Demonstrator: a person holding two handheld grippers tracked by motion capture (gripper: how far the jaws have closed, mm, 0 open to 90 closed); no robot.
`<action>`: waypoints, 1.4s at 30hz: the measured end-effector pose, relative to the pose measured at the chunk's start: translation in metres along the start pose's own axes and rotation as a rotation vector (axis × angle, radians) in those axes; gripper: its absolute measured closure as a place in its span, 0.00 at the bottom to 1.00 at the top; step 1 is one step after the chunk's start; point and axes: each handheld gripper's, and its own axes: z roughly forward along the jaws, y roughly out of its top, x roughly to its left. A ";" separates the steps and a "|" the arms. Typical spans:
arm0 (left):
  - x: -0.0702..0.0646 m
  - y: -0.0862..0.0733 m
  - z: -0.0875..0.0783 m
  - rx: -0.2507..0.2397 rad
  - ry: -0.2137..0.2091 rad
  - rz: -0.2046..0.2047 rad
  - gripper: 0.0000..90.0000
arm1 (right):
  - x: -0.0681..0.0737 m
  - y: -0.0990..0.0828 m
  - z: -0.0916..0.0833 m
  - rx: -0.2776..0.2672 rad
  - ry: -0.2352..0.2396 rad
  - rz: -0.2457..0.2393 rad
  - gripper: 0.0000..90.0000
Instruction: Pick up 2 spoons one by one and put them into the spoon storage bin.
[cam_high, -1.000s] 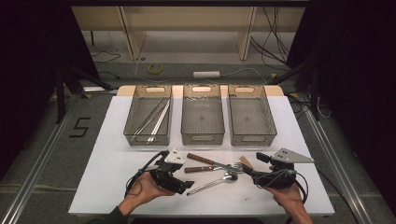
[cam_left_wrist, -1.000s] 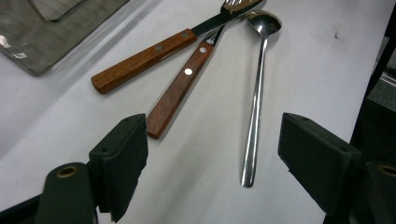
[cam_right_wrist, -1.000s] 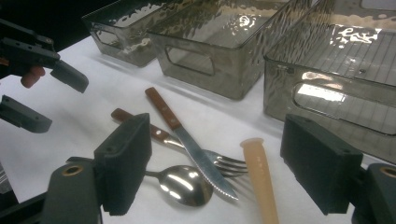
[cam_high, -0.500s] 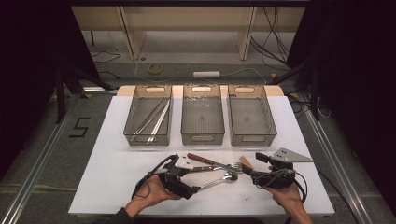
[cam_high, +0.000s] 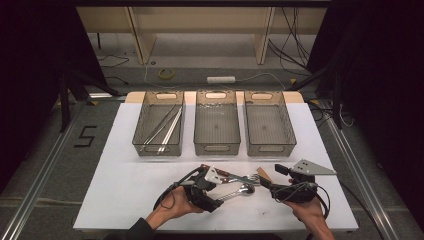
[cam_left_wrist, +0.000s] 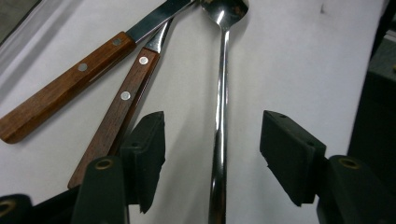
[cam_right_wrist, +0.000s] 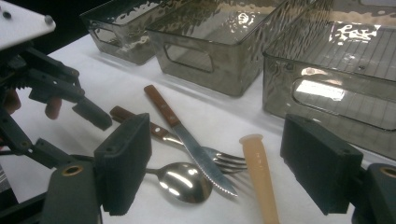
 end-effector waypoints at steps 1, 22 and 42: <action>-0.001 0.001 0.002 0.003 0.005 0.016 0.46 | 0.000 0.000 0.000 0.000 -0.001 -0.001 0.29; -0.007 0.010 0.022 0.089 -0.015 0.090 0.79 | 0.002 0.000 0.001 0.001 -0.002 -0.004 0.29; -0.006 0.008 0.021 0.088 -0.034 0.063 0.93 | 0.002 0.000 0.001 0.002 -0.001 -0.009 0.29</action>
